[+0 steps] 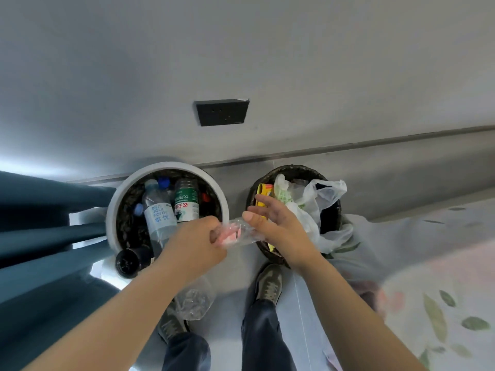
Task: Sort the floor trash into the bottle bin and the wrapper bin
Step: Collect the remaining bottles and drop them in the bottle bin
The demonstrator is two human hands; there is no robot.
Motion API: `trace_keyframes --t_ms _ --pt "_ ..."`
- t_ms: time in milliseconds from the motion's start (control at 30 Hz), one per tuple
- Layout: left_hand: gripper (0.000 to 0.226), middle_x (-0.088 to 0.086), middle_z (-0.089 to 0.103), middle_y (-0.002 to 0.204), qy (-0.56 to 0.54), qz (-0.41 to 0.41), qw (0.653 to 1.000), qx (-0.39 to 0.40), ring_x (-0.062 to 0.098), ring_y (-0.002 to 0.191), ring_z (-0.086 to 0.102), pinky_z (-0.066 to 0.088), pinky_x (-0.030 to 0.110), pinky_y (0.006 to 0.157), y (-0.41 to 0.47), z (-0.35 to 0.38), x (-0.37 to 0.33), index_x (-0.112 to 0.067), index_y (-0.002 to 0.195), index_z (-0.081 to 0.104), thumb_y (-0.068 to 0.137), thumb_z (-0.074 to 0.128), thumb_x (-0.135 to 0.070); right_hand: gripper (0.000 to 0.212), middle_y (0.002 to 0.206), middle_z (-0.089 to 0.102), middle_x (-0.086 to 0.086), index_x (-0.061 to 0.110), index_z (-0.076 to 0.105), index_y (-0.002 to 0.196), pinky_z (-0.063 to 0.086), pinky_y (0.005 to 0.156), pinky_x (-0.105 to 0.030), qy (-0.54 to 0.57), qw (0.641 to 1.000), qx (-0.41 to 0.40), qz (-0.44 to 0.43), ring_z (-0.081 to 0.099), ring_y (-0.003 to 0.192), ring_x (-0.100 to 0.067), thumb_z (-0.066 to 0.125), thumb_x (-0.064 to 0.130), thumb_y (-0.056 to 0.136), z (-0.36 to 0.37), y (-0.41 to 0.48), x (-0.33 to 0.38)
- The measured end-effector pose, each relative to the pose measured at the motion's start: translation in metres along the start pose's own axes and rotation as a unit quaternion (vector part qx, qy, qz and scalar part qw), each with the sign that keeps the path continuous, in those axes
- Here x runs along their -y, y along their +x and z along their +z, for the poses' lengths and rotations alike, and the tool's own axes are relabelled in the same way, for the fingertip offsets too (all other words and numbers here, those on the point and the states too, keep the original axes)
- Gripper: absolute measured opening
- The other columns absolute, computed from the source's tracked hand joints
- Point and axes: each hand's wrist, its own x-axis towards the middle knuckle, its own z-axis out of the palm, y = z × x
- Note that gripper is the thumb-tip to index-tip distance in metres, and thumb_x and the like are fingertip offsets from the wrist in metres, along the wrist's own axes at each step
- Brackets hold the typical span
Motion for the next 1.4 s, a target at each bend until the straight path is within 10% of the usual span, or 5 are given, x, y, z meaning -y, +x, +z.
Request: trace_keyframes --t_ms 333,500,733,1067,1400 --pt "0.026 0.014 0.062 0.083 -0.065 0.065 0.991 0.099 0.016 0.065 0.051 0.042 0.03 0.059 0.04 0.034 -0.086 -0.007 0.088 0.059 0.075 0.07 -0.027 0.016 0.077 0.072 0.0 0.007 0.07 0.099 0.048 0.056 -0.015 0.072 0.997 -0.013 -0.012 0.063 0.062 -0.004 0.07 0.005 0.084 -0.098 0.003 -0.005" --pt "0.028 -0.007 0.045 0.065 -0.078 0.058 0.989 0.114 0.008 0.058 0.043 0.033 0.02 0.054 0.053 0.054 -0.114 -0.025 0.068 0.045 0.076 0.072 -0.022 0.012 0.064 0.069 0.004 0.006 0.072 0.086 0.045 0.052 -0.013 0.066 0.997 -0.029 -0.02 0.056 0.051 -0.001 0.069 -0.005 0.081 -0.13 0.008 -0.009" --pt "0.075 -0.013 0.052 0.116 -0.081 0.009 0.989 0.121 0.005 0.096 0.054 0.042 0.017 0.07 0.063 0.064 -0.12 -0.032 0.124 0.046 0.062 0.081 -0.054 0.017 0.06 0.068 0.001 0.009 0.071 0.077 0.047 0.053 -0.014 0.054 0.992 -0.116 -0.016 0.058 0.05 -0.003 0.069 -0.008 0.081 -0.152 0.015 -0.024" --pt "0.04 -0.003 0.056 0.119 -0.02 -0.019 0.998 0.065 0.014 0.105 0.054 0.045 0.027 0.084 0.075 0.076 -0.09 -0.024 0.12 0.054 0.084 0.067 -0.036 0.012 0.078 0.067 -0.001 0.014 0.07 0.086 0.05 0.061 -0.023 -0.102 0.928 -0.355 0.048 0.062 0.069 -0.016 0.062 0.006 0.082 -0.174 0.05 -0.067" --pt "0.026 -0.003 0.063 0.104 -0.036 -0.053 0.995 0.073 0.014 0.091 0.059 0.049 0.025 0.075 0.073 0.082 -0.073 -0.019 0.111 0.06 0.086 0.065 -0.025 0.011 0.073 0.066 -0.002 0.013 0.066 0.08 0.05 0.056 -0.016 0.297 0.796 -0.523 0.065 0.061 0.061 -0.01 0.066 0.003 0.085 -0.143 0.066 -0.054"
